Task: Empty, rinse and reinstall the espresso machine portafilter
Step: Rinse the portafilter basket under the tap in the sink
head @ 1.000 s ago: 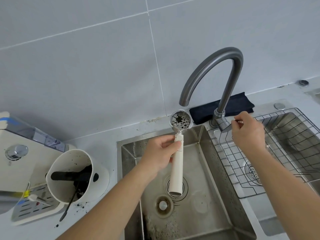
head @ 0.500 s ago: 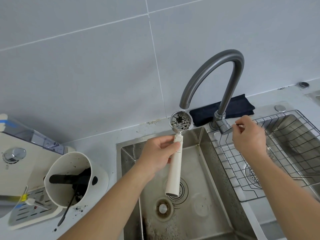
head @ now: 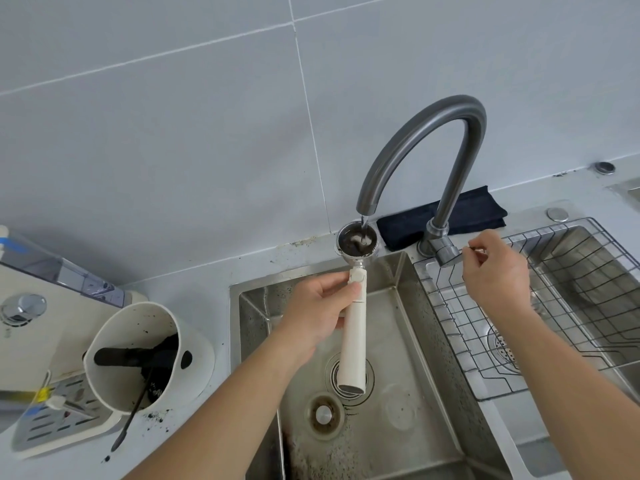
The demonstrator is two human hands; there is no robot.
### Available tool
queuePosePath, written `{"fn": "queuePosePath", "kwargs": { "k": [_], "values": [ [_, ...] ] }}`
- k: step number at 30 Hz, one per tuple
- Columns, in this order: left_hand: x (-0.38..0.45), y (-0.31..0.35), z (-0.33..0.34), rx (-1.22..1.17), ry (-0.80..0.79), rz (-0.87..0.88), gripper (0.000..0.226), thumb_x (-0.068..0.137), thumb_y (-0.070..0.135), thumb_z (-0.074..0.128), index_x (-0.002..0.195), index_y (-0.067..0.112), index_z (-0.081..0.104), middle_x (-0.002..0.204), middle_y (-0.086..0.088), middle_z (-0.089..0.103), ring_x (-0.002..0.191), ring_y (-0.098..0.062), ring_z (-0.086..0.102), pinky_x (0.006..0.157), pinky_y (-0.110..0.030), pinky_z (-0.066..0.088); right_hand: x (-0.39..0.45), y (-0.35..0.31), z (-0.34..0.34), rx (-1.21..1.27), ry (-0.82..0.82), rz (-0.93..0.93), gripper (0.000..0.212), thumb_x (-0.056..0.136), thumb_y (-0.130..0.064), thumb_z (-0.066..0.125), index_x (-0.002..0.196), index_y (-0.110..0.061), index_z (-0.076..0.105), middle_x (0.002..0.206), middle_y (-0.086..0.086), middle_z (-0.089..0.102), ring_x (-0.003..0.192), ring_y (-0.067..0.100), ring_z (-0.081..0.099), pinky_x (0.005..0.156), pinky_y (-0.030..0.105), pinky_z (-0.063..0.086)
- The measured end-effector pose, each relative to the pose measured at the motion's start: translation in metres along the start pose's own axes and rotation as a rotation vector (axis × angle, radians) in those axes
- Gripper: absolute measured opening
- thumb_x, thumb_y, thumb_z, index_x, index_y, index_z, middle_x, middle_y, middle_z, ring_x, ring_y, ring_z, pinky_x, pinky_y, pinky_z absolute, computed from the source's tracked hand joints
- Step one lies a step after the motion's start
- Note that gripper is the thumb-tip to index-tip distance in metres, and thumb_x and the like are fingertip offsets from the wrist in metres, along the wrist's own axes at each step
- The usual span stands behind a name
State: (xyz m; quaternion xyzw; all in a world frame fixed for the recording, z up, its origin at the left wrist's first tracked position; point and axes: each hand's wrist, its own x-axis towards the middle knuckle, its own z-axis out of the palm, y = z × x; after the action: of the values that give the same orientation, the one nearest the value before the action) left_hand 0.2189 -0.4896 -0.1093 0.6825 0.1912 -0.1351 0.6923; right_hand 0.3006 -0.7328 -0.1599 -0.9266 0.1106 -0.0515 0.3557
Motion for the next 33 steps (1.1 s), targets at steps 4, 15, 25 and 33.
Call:
{"fn": "queuePosePath", "kwargs": {
  "k": [4,15,25,33],
  "values": [
    [0.004,0.0,0.004,-0.097,-0.014,-0.104,0.019,0.089,0.018,0.067,0.104,0.011,0.074,0.103,-0.018,0.073,0.082,-0.02,0.066,0.076,-0.037,0.056,-0.001,0.0,-0.001,-0.008,0.0,-0.014,0.007,0.098,-0.021,0.053,0.093,-0.016,0.054,0.073,0.005,0.062,0.061,0.031,0.061,0.057,0.043,0.056],
    [0.02,0.012,0.004,0.081,0.007,-0.16,0.009,0.084,0.017,0.071,0.092,0.016,0.075,0.086,-0.008,0.074,0.066,-0.014,0.065,0.059,-0.028,0.054,-0.001,0.001,0.0,-0.008,0.005,-0.035,0.009,0.098,-0.019,0.053,0.09,-0.015,0.053,0.074,0.008,0.063,0.06,0.033,0.06,0.056,0.042,0.053],
    [0.015,0.011,-0.005,0.388,0.036,-0.071,0.015,0.08,0.027,0.071,0.093,0.028,0.077,0.084,0.004,0.073,0.059,-0.011,0.063,0.05,-0.021,0.048,0.001,0.003,0.001,-0.02,0.006,-0.045,0.01,0.098,-0.019,0.054,0.089,-0.015,0.053,0.072,0.011,0.065,0.061,0.035,0.063,0.054,0.041,0.054],
    [0.013,0.005,-0.032,0.525,0.049,0.038,0.015,0.082,0.031,0.069,0.094,0.037,0.075,0.089,0.015,0.075,0.072,-0.009,0.07,0.063,-0.03,0.058,0.002,0.004,0.001,-0.023,0.002,-0.048,0.011,0.098,-0.019,0.054,0.088,-0.014,0.053,0.07,0.011,0.065,0.059,0.036,0.062,0.051,0.037,0.051]
  ]
}}
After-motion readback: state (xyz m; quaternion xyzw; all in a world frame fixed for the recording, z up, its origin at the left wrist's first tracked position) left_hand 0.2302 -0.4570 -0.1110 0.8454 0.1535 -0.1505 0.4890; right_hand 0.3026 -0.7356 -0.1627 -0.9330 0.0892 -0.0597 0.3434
